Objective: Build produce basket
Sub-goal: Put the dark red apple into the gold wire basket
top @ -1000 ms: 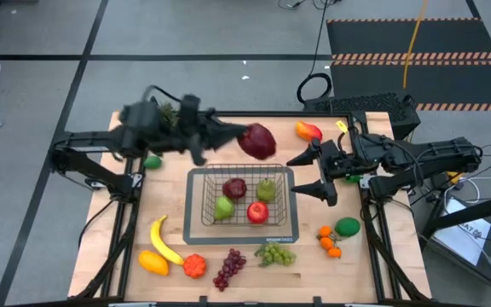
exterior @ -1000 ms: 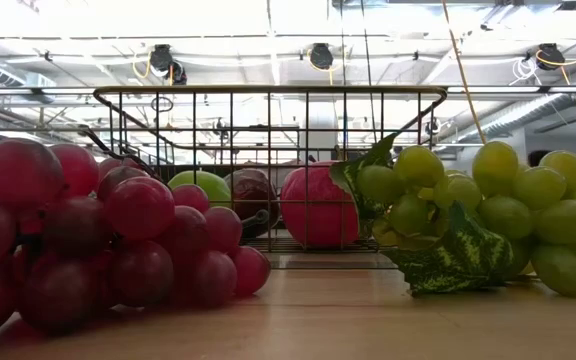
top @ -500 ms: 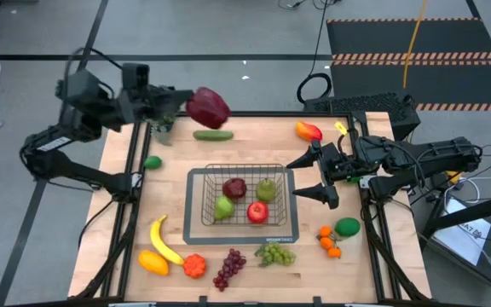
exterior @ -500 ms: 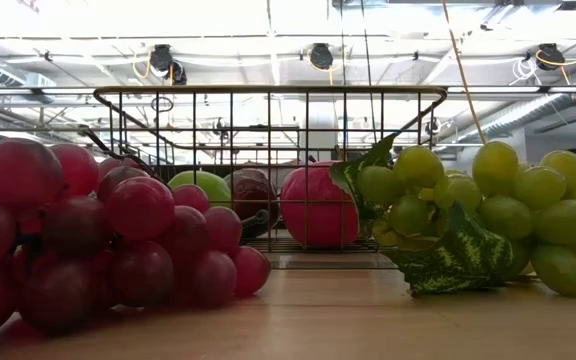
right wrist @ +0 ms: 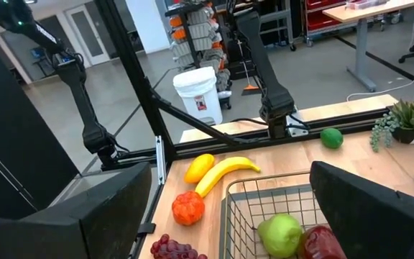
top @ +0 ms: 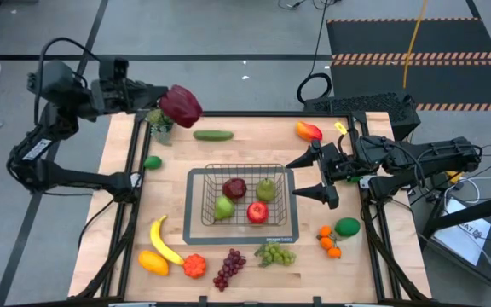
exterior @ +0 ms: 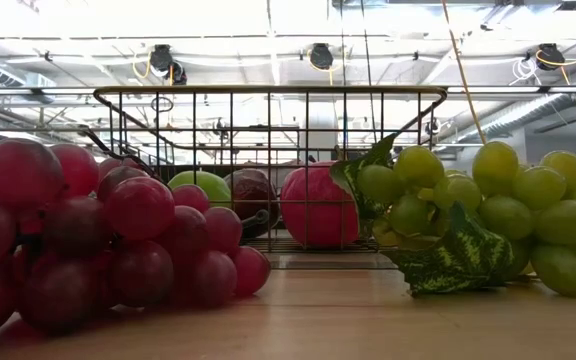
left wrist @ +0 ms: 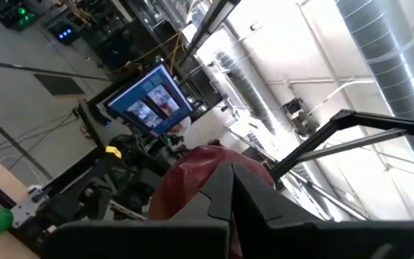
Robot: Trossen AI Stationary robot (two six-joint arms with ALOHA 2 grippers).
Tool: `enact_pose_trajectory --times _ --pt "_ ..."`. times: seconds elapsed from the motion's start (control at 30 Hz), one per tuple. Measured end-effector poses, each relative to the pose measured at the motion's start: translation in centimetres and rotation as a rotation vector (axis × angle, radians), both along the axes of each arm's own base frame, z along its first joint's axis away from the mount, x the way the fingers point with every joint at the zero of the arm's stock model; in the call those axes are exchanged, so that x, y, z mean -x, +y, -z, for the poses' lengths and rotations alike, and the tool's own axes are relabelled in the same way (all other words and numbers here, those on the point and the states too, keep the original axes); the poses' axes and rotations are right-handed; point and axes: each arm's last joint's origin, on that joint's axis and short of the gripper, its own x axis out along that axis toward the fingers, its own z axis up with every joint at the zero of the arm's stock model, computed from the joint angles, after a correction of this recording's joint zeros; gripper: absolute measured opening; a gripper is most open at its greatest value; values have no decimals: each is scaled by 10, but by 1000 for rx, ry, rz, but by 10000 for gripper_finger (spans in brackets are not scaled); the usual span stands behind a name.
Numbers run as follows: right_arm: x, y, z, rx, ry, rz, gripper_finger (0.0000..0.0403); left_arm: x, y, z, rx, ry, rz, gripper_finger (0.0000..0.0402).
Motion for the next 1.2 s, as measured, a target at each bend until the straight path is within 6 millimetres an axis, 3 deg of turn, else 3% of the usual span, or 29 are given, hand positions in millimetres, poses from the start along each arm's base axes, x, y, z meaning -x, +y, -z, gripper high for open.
enact_pose_trajectory --times 0.2,0.43,0.67,0.97,1.2 --pt "0 -1 0 -26 4 34 375 1 6 1 -85 9 -30 4" --pt "-1 -4 -1 -33 -15 139 375 1 5 1 -413 4 -110 5" --pt "-2 -8 -8 -166 -86 288 375 1 -1 1 -681 -29 -66 3" --pt "-8 -10 -13 -281 -166 417 375 1 -1 1 -1030 -59 -167 3" --pt "-16 -9 -8 -362 -152 423 375 -1 -1 8 -1073 6 -148 2"
